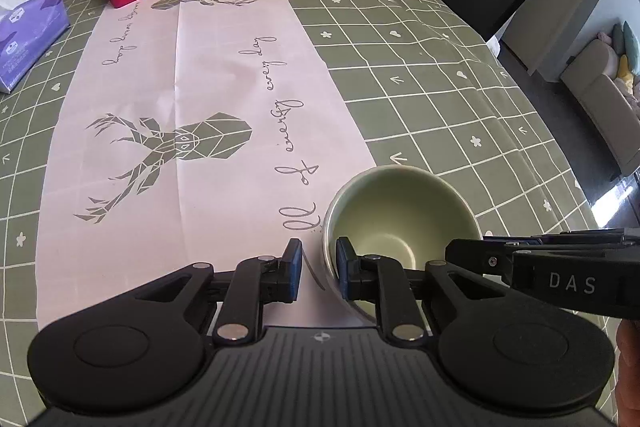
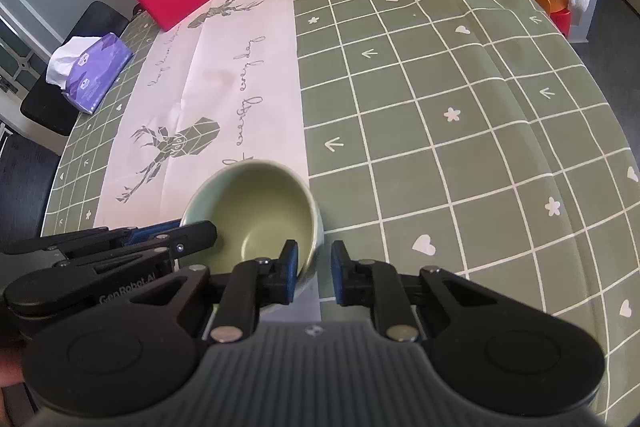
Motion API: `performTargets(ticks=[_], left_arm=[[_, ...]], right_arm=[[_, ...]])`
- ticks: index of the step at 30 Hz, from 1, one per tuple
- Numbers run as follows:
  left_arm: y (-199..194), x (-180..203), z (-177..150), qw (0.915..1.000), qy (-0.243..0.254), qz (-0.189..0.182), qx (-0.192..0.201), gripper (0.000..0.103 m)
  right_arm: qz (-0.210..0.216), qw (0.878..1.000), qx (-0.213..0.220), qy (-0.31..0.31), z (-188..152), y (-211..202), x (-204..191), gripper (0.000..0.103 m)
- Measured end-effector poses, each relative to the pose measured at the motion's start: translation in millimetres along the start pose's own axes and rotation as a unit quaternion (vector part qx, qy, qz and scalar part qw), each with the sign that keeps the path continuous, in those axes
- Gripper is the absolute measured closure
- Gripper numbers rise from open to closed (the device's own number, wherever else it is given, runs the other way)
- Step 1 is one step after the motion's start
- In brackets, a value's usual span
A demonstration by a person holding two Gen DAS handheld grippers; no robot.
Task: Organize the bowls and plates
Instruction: 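Close the left gripper on the green bowl rim while the right gripper grips it too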
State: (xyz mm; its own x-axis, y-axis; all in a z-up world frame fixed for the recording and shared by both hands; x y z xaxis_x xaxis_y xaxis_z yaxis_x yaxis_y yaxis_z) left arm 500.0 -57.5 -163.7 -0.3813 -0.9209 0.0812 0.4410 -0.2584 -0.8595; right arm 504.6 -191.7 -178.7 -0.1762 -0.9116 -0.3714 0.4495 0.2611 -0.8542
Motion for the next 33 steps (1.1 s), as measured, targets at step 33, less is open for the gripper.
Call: performTargets(ticks=[33], left_arm=[[-10.4,21.0,-10.9,0.9978,0.017,0.008,-0.064,0.091]], right_arm=[[-0.029,0.999,-0.019,0.028,-8.2,-8.9,-1.0,0.097]])
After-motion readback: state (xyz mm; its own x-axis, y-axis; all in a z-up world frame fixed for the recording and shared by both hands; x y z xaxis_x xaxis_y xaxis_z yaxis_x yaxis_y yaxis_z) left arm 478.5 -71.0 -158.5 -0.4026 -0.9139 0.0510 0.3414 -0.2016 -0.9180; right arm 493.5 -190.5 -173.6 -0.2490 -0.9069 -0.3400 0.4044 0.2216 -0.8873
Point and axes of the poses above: each gripper's, at about its wrist camera, not at the fingertips, and y roughly the way its jaws point, x to its right, z to its top, the point moved 8 cm from there along y, roughly the way its jaws point, and after that the axes turned 6 degrees about y, right-handed, at the moved point
